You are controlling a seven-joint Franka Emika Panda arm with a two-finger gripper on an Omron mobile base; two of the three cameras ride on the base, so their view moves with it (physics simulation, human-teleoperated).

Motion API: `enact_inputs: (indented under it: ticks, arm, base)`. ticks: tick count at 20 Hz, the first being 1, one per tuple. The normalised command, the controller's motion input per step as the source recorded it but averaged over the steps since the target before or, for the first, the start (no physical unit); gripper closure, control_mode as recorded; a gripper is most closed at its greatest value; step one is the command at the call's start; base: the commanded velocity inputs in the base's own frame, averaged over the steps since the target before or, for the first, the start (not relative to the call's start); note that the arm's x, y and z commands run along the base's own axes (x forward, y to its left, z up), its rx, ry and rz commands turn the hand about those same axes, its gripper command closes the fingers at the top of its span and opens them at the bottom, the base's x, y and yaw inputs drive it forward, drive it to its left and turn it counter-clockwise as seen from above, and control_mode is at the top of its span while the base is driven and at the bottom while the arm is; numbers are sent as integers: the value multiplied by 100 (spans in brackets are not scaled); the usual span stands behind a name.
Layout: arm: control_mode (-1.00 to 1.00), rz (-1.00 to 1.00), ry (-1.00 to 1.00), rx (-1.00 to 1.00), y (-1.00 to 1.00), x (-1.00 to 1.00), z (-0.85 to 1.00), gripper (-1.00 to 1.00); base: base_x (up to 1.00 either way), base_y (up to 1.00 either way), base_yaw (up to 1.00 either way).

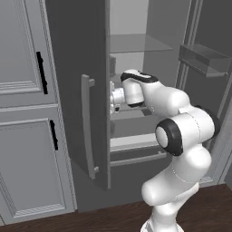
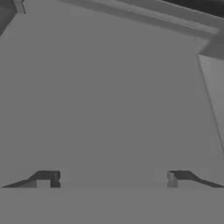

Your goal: Take the strawberry from the fridge and place it on top of the pancake, located on the dining counter.

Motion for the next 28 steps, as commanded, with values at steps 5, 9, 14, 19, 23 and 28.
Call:
enact_inputs:
  ticks: [5,9,14,19,23,28]
  arm:
    - [-100,7,-10,-4,100,-39,3,-100]
    - [-100,2,-9,-3,97,-19,3,-100]
    - [-100,0,-13,-7,87,-22,1,-100]
    - [-100,-3,-17,-13,12,-45,2,-100]
    - [-100,0,-17,-15,-61,-56,4,-100]
    - [-100,-7,-18,-19,-78,-67,0,-100]
  base:
    - [0,0,0]
    - [0,0,0]
    - [0,0,0]
    - [0,0,0]
    - [0,0,0]
    - [0,0,0]
